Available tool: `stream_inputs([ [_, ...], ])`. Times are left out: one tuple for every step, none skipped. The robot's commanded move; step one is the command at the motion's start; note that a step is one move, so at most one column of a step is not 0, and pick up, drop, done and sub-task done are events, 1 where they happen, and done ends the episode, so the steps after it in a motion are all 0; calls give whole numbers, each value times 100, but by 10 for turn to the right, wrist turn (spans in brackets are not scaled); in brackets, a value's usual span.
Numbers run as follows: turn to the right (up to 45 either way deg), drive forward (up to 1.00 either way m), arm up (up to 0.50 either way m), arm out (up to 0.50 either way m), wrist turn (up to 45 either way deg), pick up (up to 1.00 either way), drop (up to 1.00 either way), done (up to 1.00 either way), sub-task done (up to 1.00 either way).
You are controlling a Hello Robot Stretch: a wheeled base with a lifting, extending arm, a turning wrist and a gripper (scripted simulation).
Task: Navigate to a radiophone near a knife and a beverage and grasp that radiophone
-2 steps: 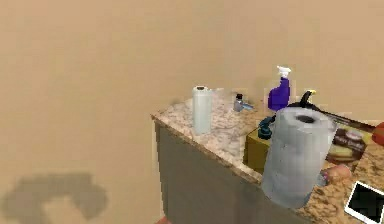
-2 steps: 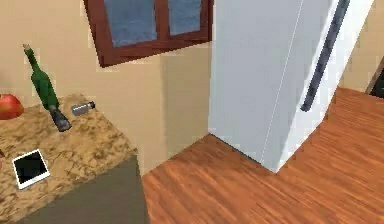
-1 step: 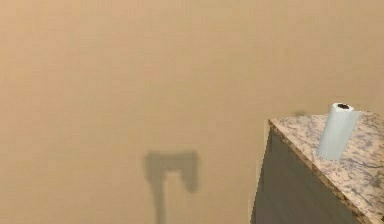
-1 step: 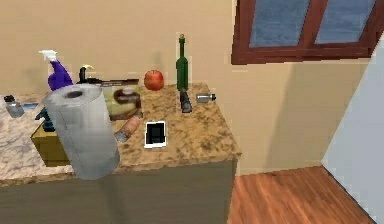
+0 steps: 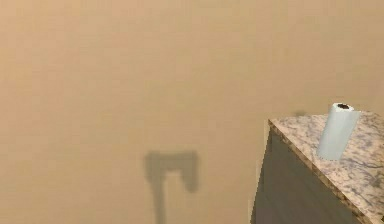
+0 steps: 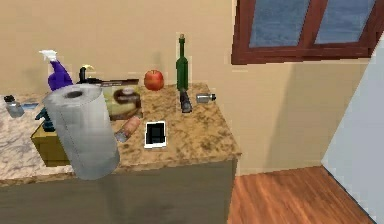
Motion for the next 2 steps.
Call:
stream_inputs([
  [0, 0, 38, 0, 0, 0, 0, 0, 0],
  [0, 0, 0, 30, 0, 0, 0, 0, 0],
])
